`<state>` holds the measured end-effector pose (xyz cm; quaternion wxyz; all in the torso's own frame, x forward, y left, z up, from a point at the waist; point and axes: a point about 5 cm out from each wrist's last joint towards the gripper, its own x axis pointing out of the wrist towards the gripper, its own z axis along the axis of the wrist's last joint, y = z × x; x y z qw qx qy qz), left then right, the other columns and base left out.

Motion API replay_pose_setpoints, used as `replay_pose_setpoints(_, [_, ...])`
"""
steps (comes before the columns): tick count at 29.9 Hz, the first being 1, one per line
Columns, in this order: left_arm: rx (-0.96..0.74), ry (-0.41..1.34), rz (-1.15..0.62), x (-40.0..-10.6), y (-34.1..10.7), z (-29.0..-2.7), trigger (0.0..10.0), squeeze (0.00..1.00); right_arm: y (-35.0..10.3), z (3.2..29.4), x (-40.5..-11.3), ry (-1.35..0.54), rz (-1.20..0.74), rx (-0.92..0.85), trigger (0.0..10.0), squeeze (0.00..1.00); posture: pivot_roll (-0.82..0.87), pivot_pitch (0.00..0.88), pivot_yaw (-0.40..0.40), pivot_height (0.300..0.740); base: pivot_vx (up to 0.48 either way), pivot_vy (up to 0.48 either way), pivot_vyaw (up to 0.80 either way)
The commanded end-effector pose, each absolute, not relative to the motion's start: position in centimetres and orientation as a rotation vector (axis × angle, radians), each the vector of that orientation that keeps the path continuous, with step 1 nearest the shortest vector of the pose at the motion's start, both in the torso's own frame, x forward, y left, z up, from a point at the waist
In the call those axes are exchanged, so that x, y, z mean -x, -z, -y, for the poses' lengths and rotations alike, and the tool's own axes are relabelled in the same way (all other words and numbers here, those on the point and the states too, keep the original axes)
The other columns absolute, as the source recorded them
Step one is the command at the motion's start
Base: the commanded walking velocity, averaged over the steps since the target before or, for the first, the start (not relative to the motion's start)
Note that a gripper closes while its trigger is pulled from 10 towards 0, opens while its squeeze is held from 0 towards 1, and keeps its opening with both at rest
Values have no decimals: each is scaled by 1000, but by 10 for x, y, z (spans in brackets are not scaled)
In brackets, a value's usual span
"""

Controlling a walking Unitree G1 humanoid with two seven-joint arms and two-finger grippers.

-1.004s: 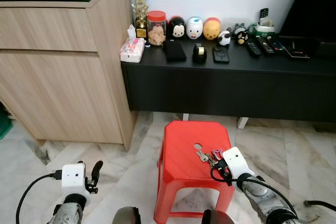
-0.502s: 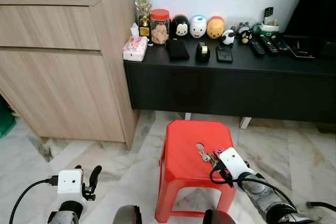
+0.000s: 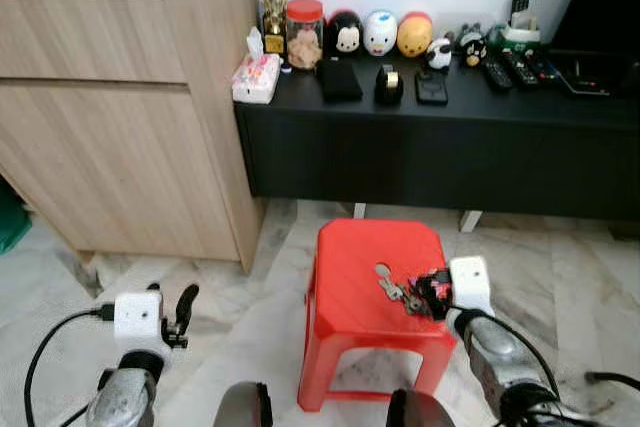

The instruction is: Hang keys on a hook

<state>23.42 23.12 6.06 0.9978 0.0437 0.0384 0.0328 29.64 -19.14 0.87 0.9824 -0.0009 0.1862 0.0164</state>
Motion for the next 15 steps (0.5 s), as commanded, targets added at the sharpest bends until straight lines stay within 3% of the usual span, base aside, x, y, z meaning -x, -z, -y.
replay_pose_setpoints(1, [-91, -56, -76, -234, -61, -227, 10000, 0, -1, 190, -284, -36, -355, -29, 10000, 0, 98, 92, -44, 611, 0, 0, 0])
replay_pose_setpoints(7, [-82, -71, -103, -227, -51, -228, 10000, 0, 17, 183, -233, -48, -265, -82, 10000, 0, 65, 54, -40, 611, 0, 0, 0])
replay_pose_setpoints(15, [-73, -61, -112, -233, -46, -226, 10000, 0, 7, 187, -222, -34, -191, -118, 10000, 0, 23, 0, -37, 611, 0, 0, 0])
